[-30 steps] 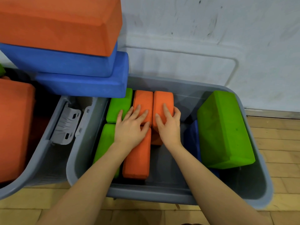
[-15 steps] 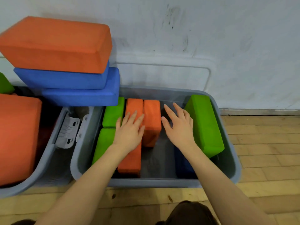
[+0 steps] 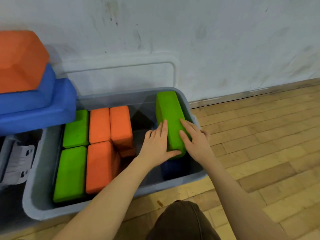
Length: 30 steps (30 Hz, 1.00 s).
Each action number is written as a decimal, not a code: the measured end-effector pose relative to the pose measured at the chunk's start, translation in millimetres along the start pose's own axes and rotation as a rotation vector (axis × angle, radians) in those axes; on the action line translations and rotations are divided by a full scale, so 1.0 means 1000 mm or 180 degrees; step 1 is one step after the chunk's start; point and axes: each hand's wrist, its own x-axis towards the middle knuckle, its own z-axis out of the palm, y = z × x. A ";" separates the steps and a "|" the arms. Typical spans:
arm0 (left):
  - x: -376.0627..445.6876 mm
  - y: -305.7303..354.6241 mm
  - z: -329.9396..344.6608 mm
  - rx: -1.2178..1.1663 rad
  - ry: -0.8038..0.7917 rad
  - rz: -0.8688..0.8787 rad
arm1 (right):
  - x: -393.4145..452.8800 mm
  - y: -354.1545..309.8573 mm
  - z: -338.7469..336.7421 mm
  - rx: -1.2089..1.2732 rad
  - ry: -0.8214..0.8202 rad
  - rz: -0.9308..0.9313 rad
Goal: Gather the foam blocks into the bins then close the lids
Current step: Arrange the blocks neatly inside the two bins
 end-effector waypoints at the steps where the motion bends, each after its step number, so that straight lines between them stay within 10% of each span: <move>1: 0.001 0.000 0.002 -0.0142 0.0051 -0.0021 | -0.001 0.000 0.001 0.0096 0.0013 -0.0046; 14: -0.052 -0.031 -0.073 -0.1208 0.1434 0.0127 | -0.001 -0.073 -0.004 0.1285 0.0307 -0.0891; 30: -0.102 -0.055 -0.143 -0.1879 0.1655 -0.0882 | -0.017 -0.171 -0.020 0.1331 0.0559 -0.0200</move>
